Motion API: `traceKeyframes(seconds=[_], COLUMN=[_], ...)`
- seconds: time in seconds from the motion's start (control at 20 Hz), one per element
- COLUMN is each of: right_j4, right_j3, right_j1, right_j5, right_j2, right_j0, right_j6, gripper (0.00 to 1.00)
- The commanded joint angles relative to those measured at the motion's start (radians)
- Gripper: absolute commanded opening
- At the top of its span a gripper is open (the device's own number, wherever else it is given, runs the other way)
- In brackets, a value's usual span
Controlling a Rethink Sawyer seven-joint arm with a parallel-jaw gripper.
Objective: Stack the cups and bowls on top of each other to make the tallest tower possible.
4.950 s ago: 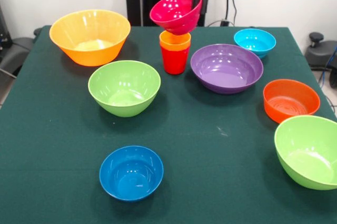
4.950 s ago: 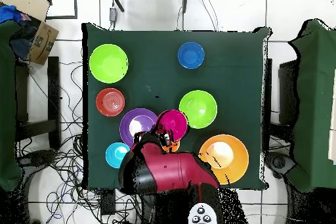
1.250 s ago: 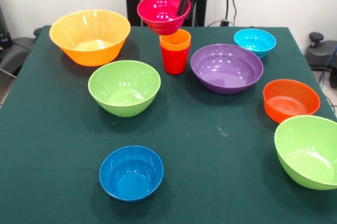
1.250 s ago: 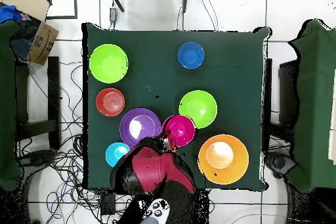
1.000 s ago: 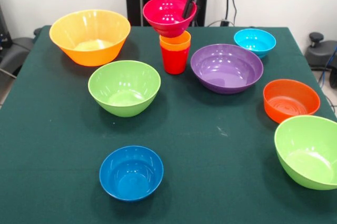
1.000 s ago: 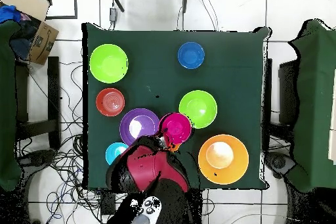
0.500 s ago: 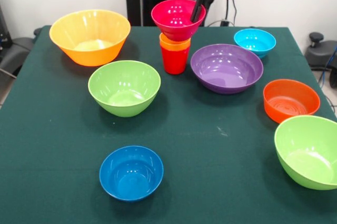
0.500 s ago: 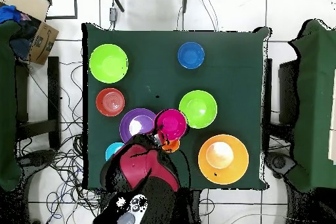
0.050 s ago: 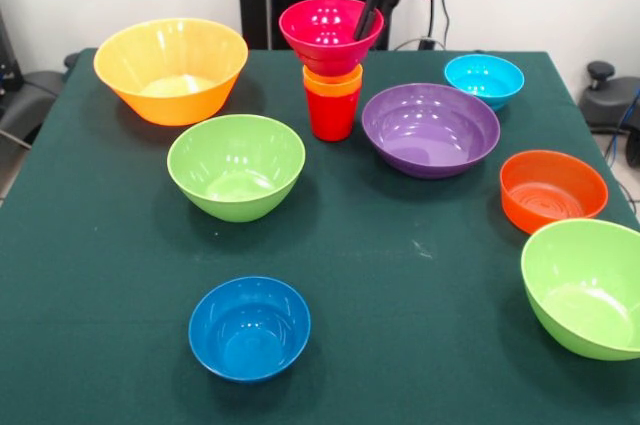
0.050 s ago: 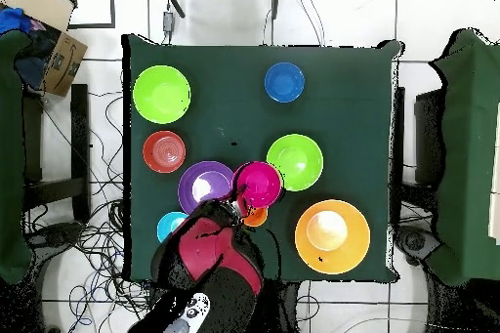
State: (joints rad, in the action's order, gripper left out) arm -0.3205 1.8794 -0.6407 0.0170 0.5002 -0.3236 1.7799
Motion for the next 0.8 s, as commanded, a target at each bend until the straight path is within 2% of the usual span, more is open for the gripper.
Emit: traceKeyframes(seconds=[0.05,0.55,0.8], right_j4=[0.028,0.036,0.051], right_j3=[-0.018,0.013,0.017], right_j1=[0.056,0.052,0.056], right_j5=[0.088,0.131,0.134], right_j2=[-0.01,-0.033,-0.024], right_j0=[-0.003,0.012,-0.003], right_j6=[0.165,0.176,0.181], gripper=[0.0,0.0,0.0])
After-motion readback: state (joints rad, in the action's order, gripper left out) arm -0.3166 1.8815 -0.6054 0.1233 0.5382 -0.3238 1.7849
